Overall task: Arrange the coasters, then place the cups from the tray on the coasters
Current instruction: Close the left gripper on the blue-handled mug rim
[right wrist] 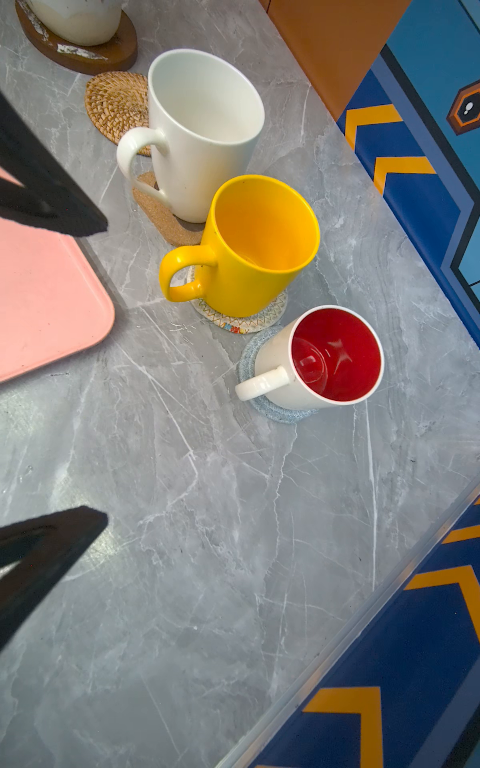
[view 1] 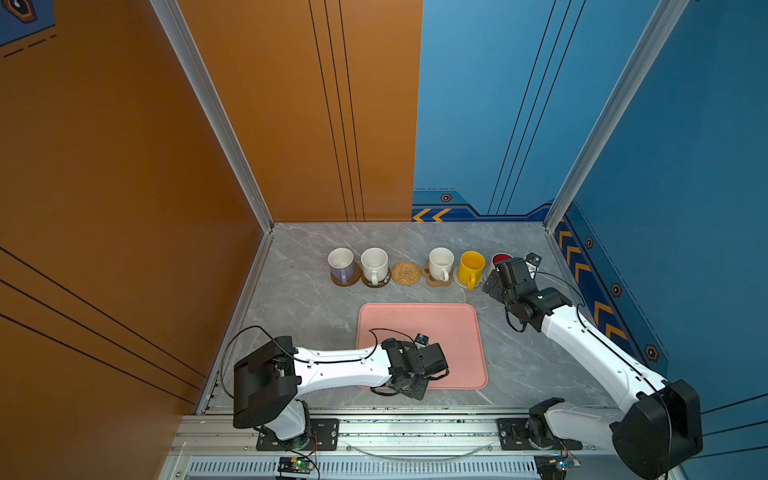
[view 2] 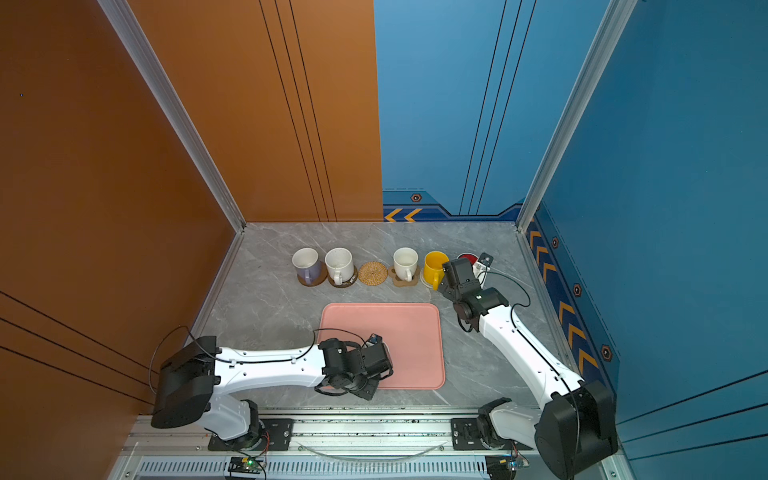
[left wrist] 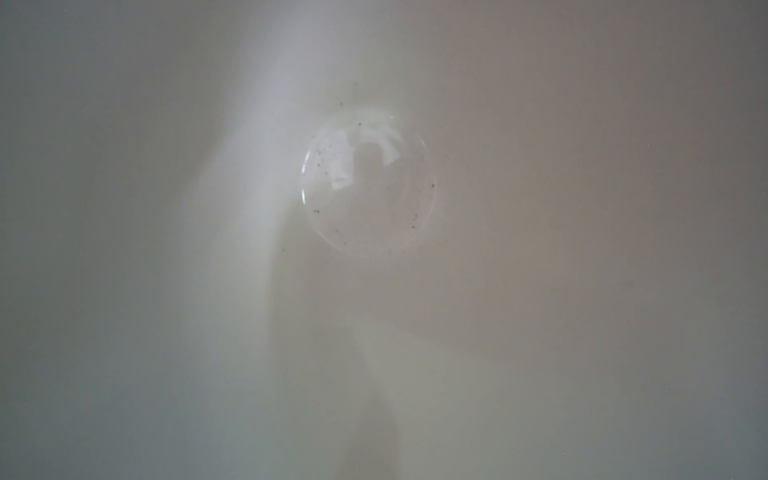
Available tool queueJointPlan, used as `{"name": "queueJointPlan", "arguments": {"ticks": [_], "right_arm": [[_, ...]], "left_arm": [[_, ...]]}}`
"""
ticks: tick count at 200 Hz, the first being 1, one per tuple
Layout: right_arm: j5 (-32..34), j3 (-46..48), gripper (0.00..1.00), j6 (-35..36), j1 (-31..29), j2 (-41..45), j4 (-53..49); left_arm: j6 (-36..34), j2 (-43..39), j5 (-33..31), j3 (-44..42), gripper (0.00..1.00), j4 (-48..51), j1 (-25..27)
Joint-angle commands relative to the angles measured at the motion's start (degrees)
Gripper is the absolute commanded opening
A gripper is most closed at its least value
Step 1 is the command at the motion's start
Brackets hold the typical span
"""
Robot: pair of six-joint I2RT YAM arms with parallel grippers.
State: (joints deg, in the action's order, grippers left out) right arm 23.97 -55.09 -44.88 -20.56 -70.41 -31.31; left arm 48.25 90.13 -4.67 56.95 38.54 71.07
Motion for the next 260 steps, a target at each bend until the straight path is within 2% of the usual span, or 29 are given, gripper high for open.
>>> {"name": "queueJointPlan", "arguments": {"ticks": [1, 57, 260], "right_arm": [[-0.5, 0.6, 1.00, -0.1, 0.5, -0.9, 0.4], [-0.7, 0.6, 1.00, -0.1, 0.6, -1.2, 0.4], [-1.8, -0.1, 1.00, -0.1, 0.5, -3.1, 0.9]], "left_arm": [[-0.7, 0.8, 0.4, 1.2, 0.00, 1.1, -0.9], [-0.9, -1.5, -2.8, 1.7, 0.00, 2.9, -0.9], [-1.6, -4.4, -6.1, 1.1, 0.00, 2.9, -2.6]]}}
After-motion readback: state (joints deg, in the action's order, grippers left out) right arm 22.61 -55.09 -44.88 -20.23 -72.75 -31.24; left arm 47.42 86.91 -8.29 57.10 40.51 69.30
